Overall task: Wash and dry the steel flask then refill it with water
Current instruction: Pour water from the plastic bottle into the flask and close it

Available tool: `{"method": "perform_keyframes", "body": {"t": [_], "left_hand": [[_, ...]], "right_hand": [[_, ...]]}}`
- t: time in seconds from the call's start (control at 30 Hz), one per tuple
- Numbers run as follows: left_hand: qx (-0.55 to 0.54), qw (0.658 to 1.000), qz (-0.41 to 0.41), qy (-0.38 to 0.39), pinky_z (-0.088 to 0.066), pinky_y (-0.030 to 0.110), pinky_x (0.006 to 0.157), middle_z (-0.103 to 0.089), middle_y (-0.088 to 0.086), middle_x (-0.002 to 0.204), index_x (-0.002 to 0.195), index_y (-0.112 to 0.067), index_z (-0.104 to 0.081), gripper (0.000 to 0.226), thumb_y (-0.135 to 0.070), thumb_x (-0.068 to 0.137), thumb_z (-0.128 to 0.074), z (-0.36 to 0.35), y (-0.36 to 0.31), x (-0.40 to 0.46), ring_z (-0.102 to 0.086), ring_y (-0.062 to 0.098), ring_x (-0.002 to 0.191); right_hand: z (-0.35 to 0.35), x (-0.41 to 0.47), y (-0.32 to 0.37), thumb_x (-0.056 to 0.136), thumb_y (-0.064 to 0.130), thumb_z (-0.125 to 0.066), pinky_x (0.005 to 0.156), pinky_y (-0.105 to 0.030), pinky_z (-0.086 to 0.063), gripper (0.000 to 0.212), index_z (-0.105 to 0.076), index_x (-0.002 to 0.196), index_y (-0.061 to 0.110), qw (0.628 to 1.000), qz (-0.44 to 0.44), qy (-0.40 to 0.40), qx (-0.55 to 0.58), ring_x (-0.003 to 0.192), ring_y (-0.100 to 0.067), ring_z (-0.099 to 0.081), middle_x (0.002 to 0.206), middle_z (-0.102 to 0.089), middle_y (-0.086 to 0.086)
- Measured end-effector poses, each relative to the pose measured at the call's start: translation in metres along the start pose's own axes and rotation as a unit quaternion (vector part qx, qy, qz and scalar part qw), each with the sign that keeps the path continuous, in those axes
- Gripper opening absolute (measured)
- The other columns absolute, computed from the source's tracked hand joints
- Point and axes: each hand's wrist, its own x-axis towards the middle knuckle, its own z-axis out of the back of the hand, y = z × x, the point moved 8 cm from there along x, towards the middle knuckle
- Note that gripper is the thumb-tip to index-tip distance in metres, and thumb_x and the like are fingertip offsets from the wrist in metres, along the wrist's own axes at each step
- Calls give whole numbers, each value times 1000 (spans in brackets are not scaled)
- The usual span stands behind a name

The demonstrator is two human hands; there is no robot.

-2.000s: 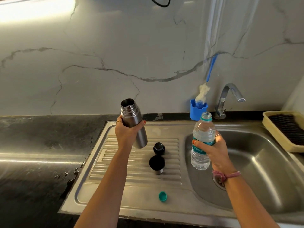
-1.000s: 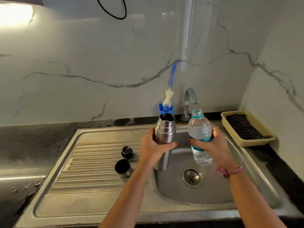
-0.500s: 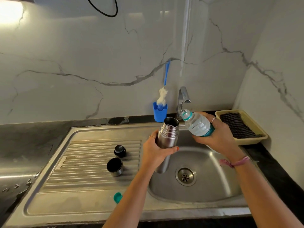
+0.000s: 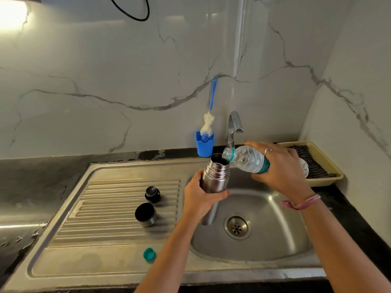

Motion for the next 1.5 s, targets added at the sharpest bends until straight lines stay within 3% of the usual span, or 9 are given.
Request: {"method": "perform_keyframes", "body": {"t": [0.6,0.8,1.27,1.5], "left_hand": [[-9,1000,7,-4,-56,36,90,-68,-8,108,121,-23,-57,76,-31,56,-95,0,5,-1,-65,11,96],[-20,1000,12,-3,-53,28,88,-66,-9,109,123,-24,-56,75,-26,59,-94,1,4,-3,-63,7,96],[-5,1000,23,-9,-54,34,93,-66,-7,112,124,-23,-55,76,-28,59,-94,0,6,-3,-63,12,100],[-5,1000,21,-10,-51,28,89,-64,-9,109,120,-27,-54,73,-28,60,-94,-1,4,-4,-61,9,98]], "right_hand": [[5,5,0,58,35,-86,89,-39,-39,80,-54,131,35,998,32,-24,-54,104,-22,-60,118,-63,7],[6,5,0,57,34,-87,88,-39,-40,79,-55,130,34,997,40,-30,-66,102,-22,-60,116,-64,7],[4,5,-4,59,37,-85,89,-40,-38,78,-54,131,35,996,46,-25,-72,103,-21,-58,117,-62,8],[3,5,-4,59,37,-87,89,-41,-40,79,-55,131,33,995,53,-29,-73,102,-22,-59,116,-63,6]]}}
